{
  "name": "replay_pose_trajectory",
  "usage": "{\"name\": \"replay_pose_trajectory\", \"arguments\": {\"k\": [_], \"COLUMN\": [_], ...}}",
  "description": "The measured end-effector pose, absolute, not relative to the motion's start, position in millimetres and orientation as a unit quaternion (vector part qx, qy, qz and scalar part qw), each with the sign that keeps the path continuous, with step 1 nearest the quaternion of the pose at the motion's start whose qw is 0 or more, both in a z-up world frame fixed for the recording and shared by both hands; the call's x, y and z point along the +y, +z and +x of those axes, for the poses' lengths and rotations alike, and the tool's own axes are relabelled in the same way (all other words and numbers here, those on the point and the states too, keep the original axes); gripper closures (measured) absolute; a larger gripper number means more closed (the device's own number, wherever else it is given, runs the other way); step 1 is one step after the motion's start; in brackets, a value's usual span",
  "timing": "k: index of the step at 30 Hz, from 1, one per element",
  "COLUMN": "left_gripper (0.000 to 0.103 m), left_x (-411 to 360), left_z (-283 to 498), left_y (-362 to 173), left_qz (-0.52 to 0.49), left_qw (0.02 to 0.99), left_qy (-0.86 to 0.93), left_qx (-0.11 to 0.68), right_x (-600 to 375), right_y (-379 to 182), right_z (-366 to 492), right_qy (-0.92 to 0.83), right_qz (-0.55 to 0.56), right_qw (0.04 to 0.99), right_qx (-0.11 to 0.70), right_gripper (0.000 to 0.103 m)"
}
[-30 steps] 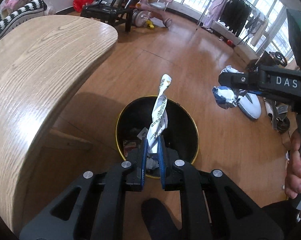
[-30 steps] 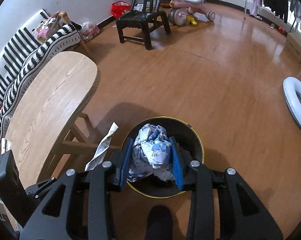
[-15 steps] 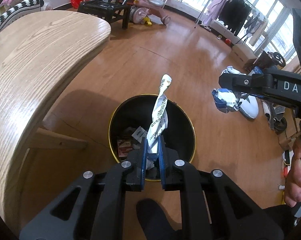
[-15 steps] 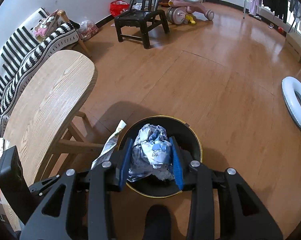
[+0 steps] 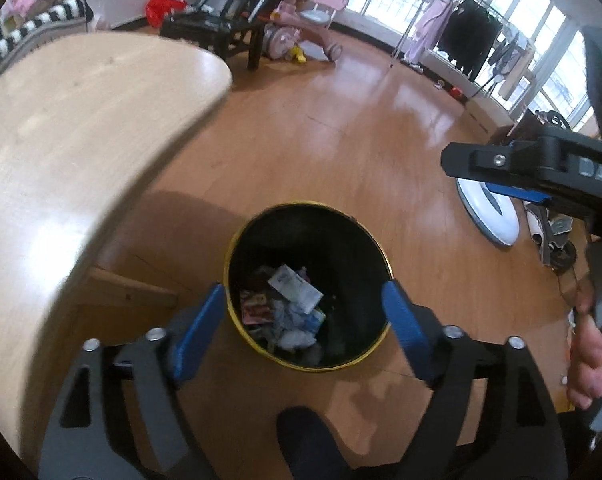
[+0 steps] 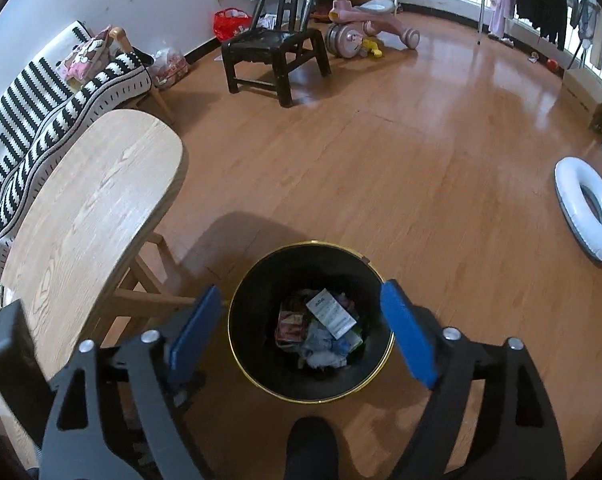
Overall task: Collect trash
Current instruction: 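Open both tools to drop the white strip and foil ball into the bin, then swing both tools back over the table toward the blister pack and red ribbon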
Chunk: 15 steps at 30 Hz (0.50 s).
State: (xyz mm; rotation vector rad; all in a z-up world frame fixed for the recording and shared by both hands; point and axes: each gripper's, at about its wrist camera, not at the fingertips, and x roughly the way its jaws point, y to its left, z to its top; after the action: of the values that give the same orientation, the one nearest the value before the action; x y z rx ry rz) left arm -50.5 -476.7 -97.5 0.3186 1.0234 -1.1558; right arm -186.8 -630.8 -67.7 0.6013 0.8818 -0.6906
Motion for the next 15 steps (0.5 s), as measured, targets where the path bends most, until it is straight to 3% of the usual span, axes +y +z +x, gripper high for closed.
{"name": "replay_pose_trajectory", "arguments": {"k": [4, 15], "left_gripper": [0.011, 0.008], "left_x": [-437, -258], "left_z": [-35, 29], "left_y": [-67, 5], "left_qz": [0.136, 0.069], "left_qw": [0.736, 0.835], "left_qy": [-0.5, -0.384], "left_qx": [0.437, 0.388], "right_x": [-618, -495], "right_y": [-53, 1], "right_z": [-177, -86], "right_qy": [-0.319, -0.2], "right_qz": [0.269, 0.195], "right_qw": [0.821, 0.898], "right_qx": [0.389, 0.339], "right_gripper": [0.012, 0.01]}}
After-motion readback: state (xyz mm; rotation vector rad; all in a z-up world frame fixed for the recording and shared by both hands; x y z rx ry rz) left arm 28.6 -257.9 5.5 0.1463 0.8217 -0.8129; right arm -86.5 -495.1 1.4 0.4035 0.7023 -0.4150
